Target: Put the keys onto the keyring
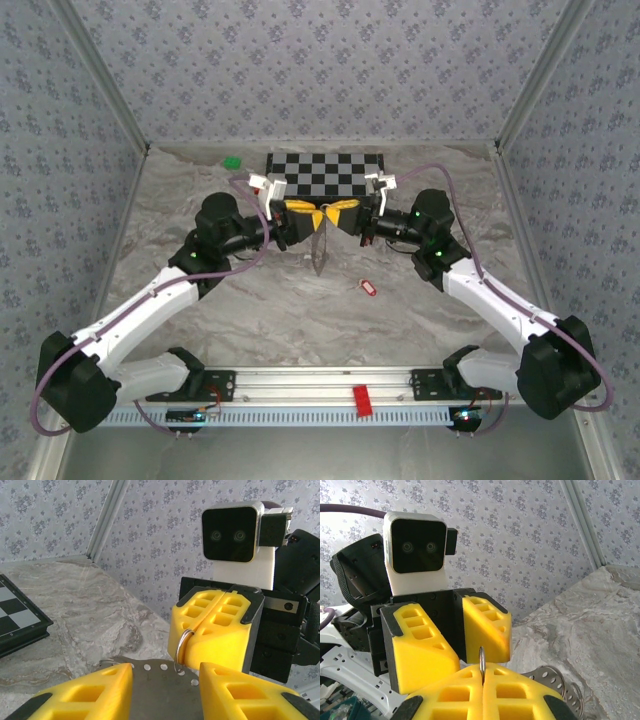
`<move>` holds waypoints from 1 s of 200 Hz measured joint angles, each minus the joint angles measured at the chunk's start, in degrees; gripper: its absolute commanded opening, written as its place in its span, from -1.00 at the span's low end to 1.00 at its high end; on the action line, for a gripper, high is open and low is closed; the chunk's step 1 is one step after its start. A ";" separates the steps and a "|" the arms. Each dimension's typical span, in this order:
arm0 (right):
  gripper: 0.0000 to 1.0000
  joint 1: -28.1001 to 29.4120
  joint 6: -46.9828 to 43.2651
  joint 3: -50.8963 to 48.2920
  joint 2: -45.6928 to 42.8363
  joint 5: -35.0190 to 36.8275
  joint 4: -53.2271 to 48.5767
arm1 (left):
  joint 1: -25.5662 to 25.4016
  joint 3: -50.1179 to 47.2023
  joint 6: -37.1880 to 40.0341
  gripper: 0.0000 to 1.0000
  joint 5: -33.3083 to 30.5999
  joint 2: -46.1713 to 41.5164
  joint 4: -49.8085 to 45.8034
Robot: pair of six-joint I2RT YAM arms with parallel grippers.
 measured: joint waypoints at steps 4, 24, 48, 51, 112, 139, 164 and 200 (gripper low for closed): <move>-1.00 0.04 0.00 0.00 0.00 -0.02 0.00 | 0.00 0.00 -0.04 -0.28 0.07 0.00 0.11; -1.00 0.17 0.00 -0.04 0.00 0.00 -0.02 | 0.00 0.26 -0.17 -0.33 0.13 0.13 0.33; -1.00 0.31 0.00 -0.04 -0.04 0.00 0.00 | 0.02 1.44 -0.22 -0.42 0.61 0.94 0.39; -1.00 0.31 0.00 -0.04 -0.09 -0.02 0.00 | 0.02 1.55 -0.33 -0.42 0.74 1.05 0.44; -1.00 0.46 0.00 -0.07 -0.39 0.00 -0.02 | 0.02 2.43 -0.59 -0.58 3.54 2.78 1.38; -1.00 0.44 0.04 -0.11 -0.42 0.17 -0.04 | 0.02 2.71 -0.72 -1.00 4.61 2.99 1.55; -0.57 0.39 0.11 -0.11 -0.59 0.24 -0.44 | 0.13 3.19 -0.04 -1.00 4.92 3.02 0.76; -0.12 0.02 -3.65 -0.15 -3.37 2.75 -6.54 | 0.11 6.88 4.76 -1.00 4.94 2.89 -6.97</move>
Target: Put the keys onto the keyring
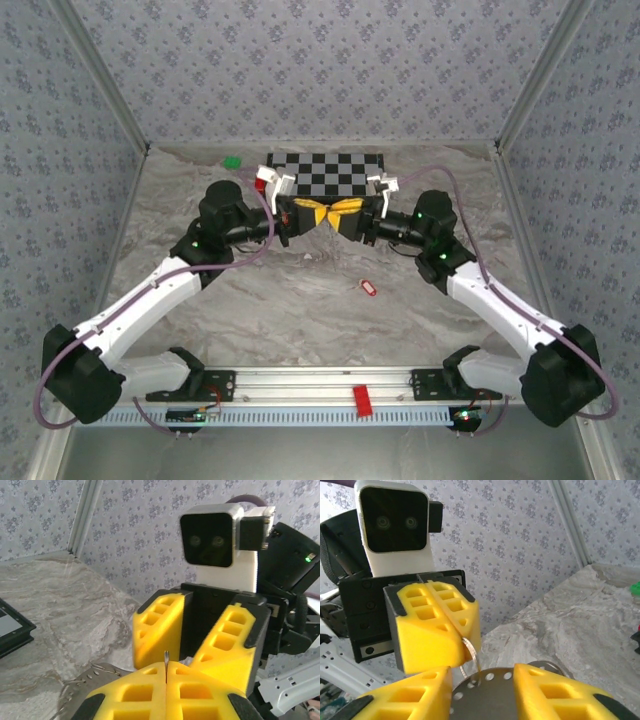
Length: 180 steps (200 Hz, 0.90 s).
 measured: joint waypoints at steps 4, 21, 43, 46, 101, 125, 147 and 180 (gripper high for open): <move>-0.11 0.00 -0.61 -0.02 -0.74 0.50 -1.03 | 0.00 0.46 0.94 -1.00 -0.20 -0.11 -1.11; -0.08 0.00 -3.34 -0.02 -3.69 2.56 -4.66 | -0.24 2.64 4.74 -1.00 -1.92 -0.68 -6.45; -0.08 0.00 -5.97 -0.02 -6.58 4.39 -7.63 | -1.38 5.55 10.45 -1.00 -4.76 -1.55 -13.29; -0.07 0.00 -6.23 -0.02 -6.80 4.59 -8.02 | -1.55 5.95 11.10 -1.00 -5.03 -1.60 -14.12; -0.13 -0.02 -10.47 0.61 -6.08 4.92 -14.12 | -2.25 12.31 19.78 -1.00 -6.51 -1.20 -27.06; -0.17 -0.11 -12.04 3.06 -4.37 2.73 -16.57 | -2.25 14.91 21.79 -1.00 -6.25 -0.15 -30.18; -0.24 -0.11 -13.14 5.79 -2.69 -0.04 -18.03 | -2.25 15.19 22.77 -1.00 -5.68 0.46 -31.98; -0.27 0.44 -14.82 8.98 -0.26 -3.13 -19.85 | -2.25 15.26 23.61 -1.00 -4.76 1.68 -34.01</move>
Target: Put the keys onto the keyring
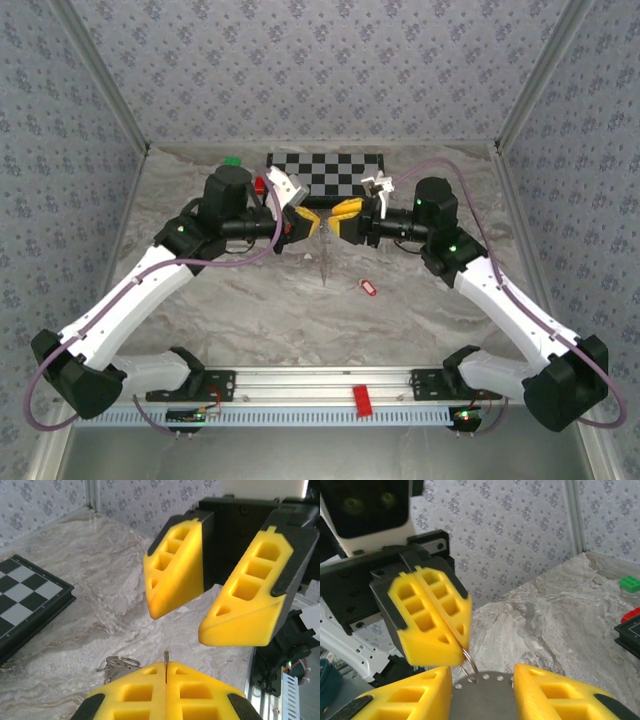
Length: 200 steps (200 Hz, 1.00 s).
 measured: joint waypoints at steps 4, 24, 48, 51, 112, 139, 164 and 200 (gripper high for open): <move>-0.28 0.13 -0.15 0.28 0.17 -0.22 -0.44 | 0.00 0.00 0.07 -1.00 0.11 0.13 -0.20; -0.32 1.11 -1.86 1.86 1.20 -1.55 -2.73 | 0.00 0.15 0.31 -1.00 0.35 0.42 -1.11; -0.36 1.66 -3.56 2.95 2.21 -2.75 -4.74 | 0.00 0.33 0.68 -1.00 0.57 0.44 -1.38; -0.36 1.70 -3.61 2.95 2.27 -2.78 -4.90 | 0.00 0.37 0.68 -1.00 0.57 0.44 -1.40; -0.57 1.73 -5.90 3.32 3.67 -3.87 -8.24 | 0.00 1.07 0.70 -1.00 1.70 0.44 -1.64; -0.62 1.73 -6.29 3.61 3.67 -4.28 -8.41 | 0.00 1.11 0.70 -1.00 2.12 0.44 -1.64; -0.63 1.73 -6.29 3.89 3.67 -4.31 -8.41 | 0.00 1.11 0.72 -1.00 2.54 0.63 -1.66; -1.00 1.68 -6.80 3.91 3.69 -4.46 -8.96 | 0.00 1.11 1.11 -1.00 2.97 1.07 -2.05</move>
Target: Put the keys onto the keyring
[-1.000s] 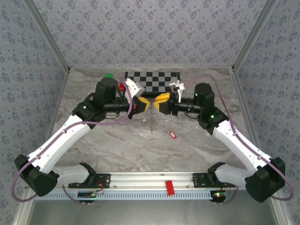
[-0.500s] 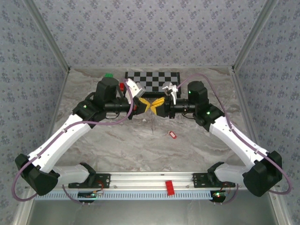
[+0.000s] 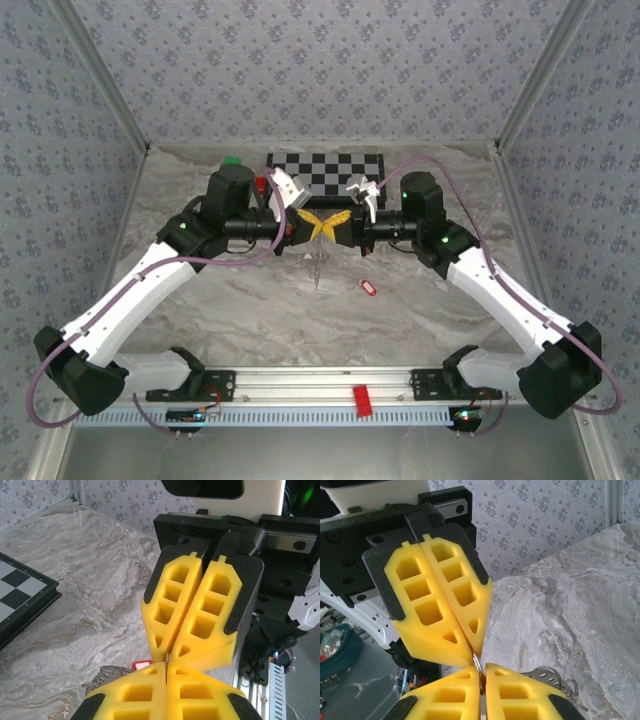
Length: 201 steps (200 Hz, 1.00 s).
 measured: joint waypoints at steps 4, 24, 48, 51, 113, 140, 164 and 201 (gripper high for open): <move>-1.00 0.02 0.17 0.00 0.00 0.02 -0.15 | 0.02 0.00 0.00 -1.00 0.07 0.00 -0.07; -1.00 0.04 -0.17 0.00 0.00 -0.04 -0.42 | 0.00 0.00 0.04 -1.00 0.15 0.00 -0.39; -1.00 0.09 0.92 -0.52 -0.04 0.17 1.07 | 0.02 0.00 -0.02 -0.47 0.09 0.00 -0.04; -1.00 0.09 0.98 -0.76 -0.07 0.17 1.75 | 0.02 0.00 -0.63 -0.43 -0.09 0.00 0.09; -1.00 0.04 14.14 -11.63 -1.22 4.87 24.04 | 0.02 -7.52 -9.77 -0.07 -3.28 -6.05 14.69; -1.00 0.02 20.74 -17.03 -2.19 9.60 37.24 | 0.17 -12.74 -15.47 -0.06 -5.44 -9.53 23.56; -1.00 0.11 24.59 -20.96 -2.40 13.55 48.35 | 0.48 -15.50 -19.61 -0.11 -6.99 -10.21 29.86; -1.00 1.03 27.87 -22.75 -2.40 18.25 58.18 | 1.33 -18.64 -24.15 -0.13 -8.00 -10.21 36.76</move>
